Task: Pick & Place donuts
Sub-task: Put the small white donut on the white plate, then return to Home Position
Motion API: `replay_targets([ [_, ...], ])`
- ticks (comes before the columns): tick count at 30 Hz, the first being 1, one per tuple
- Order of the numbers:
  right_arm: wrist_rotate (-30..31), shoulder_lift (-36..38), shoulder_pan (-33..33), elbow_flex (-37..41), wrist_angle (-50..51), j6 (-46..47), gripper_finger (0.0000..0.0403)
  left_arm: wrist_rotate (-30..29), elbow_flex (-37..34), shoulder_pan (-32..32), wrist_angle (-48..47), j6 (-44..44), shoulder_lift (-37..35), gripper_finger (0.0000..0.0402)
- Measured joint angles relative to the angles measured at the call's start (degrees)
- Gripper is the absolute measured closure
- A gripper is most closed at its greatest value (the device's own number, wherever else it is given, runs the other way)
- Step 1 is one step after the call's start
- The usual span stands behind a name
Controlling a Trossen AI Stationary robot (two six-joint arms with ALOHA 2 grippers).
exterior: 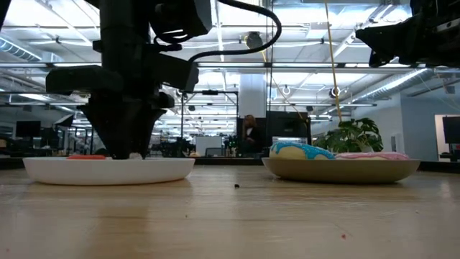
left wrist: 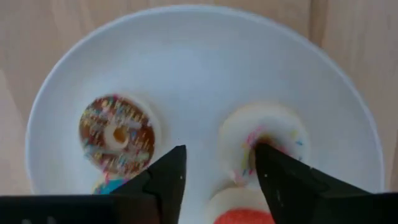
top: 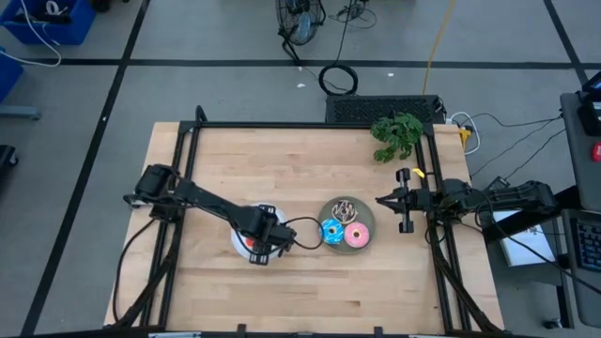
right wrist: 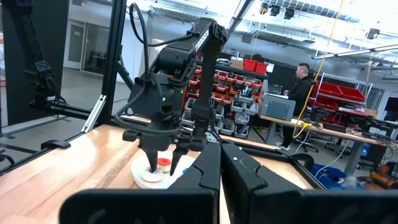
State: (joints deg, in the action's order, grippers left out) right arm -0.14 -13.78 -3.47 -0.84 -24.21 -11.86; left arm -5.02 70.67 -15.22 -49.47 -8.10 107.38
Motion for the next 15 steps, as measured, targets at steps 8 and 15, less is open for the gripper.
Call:
replay_targets([
  [8,0.0,0.0,0.0,0.0,-0.7,-0.8,0.0403,0.1,0.1,0.6,-0.6,-1.4,-3.3,0.0187],
  [15,0.0,-0.1,0.0,0.0,-0.9,-0.9,0.0403,-0.6,0.1,0.6,-0.6,-2.4,-11.5,0.0216],
])
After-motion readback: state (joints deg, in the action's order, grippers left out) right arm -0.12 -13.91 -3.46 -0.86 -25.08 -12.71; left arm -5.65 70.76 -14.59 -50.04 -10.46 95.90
